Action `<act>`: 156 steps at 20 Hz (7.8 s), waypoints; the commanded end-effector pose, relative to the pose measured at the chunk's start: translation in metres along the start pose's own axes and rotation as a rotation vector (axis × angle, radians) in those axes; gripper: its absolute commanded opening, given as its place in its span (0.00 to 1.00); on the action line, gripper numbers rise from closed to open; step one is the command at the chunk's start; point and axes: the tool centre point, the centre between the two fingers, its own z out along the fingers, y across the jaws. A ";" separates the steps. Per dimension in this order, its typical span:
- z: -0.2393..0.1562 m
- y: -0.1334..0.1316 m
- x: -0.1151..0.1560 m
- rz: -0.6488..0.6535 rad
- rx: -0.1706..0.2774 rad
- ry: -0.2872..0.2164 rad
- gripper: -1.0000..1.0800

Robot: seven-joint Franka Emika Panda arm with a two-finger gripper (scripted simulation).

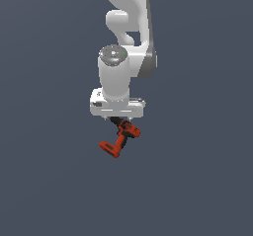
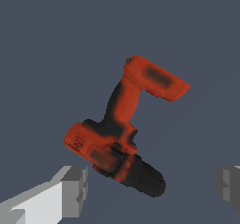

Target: Pick up the object and move it to a goal position.

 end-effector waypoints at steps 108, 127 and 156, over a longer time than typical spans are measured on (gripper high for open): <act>0.132 0.012 -0.072 -0.784 0.614 0.180 0.00; 0.081 -0.004 -0.097 -0.781 0.605 0.183 0.00; -0.081 -0.078 -0.182 -0.785 0.614 0.182 0.00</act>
